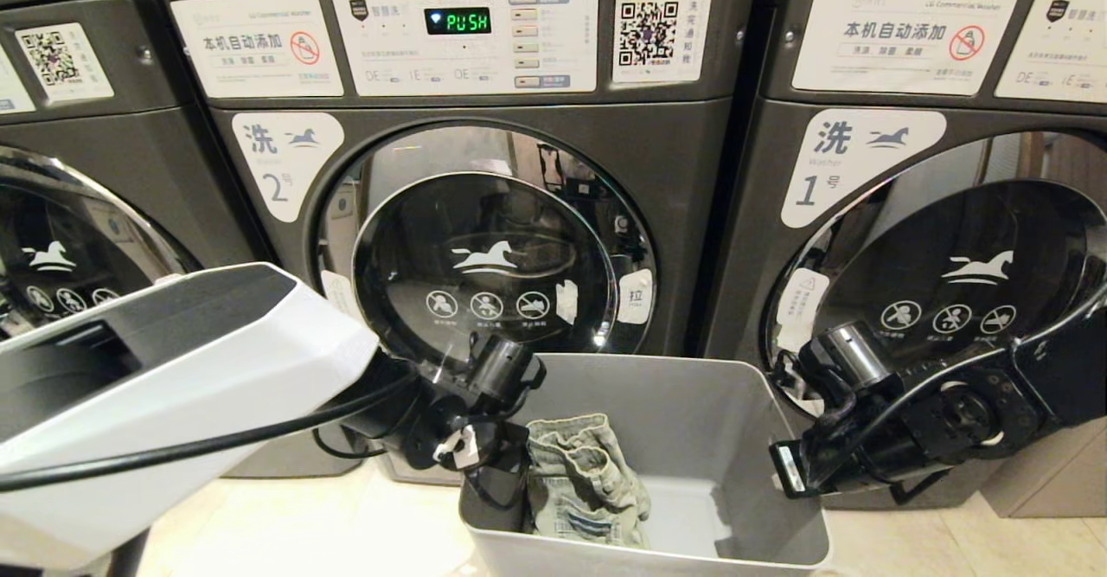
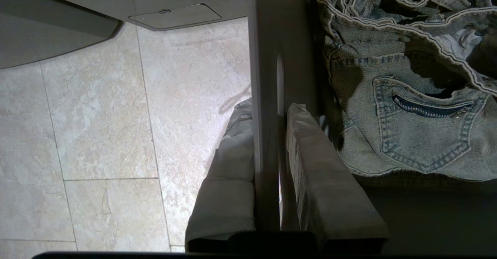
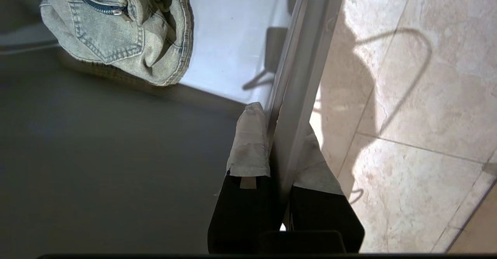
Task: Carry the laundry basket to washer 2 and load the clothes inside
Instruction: Pick up the clothes basket and put it beside the washing machine
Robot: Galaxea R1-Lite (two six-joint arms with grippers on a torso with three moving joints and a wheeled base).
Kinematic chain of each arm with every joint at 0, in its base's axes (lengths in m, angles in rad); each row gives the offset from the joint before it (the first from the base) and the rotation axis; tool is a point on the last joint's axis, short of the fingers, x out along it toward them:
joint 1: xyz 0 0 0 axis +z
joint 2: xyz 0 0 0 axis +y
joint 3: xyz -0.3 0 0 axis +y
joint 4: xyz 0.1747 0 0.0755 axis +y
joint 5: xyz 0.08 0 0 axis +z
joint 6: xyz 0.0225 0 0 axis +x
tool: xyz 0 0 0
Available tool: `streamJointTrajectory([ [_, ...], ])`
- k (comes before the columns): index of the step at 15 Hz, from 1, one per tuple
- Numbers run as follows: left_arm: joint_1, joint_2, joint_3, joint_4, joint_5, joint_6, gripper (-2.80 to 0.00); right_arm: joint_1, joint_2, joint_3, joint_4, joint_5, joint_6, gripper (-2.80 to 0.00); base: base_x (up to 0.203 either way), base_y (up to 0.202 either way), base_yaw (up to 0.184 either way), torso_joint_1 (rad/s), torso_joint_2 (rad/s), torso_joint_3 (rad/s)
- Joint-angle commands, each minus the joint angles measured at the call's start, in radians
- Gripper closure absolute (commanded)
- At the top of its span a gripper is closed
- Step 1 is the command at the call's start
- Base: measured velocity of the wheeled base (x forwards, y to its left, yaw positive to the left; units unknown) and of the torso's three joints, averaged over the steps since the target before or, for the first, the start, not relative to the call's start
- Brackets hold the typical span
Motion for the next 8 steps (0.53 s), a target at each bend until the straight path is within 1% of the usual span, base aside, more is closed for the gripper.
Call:
streamJointTrajectory([
  [1, 0.002, 0.027, -0.019, 0.0, 0.002, 0.0, 0.0, 0.0, 0.028, 0.0, -0.007, 0.001, 0.001, 0.0, 0.0, 0.0, 0.0, 0.0, 0.0, 0.0],
  [8, 0.006, 0.075, -0.08, 0.0, 0.004, 0.003, 0.0, -0.001, 0.041, 0.0, -0.03, 0.001, 0.001, 0.0, 0.0, 0.0, 0.0, 0.0, 0.0, 0.0],
])
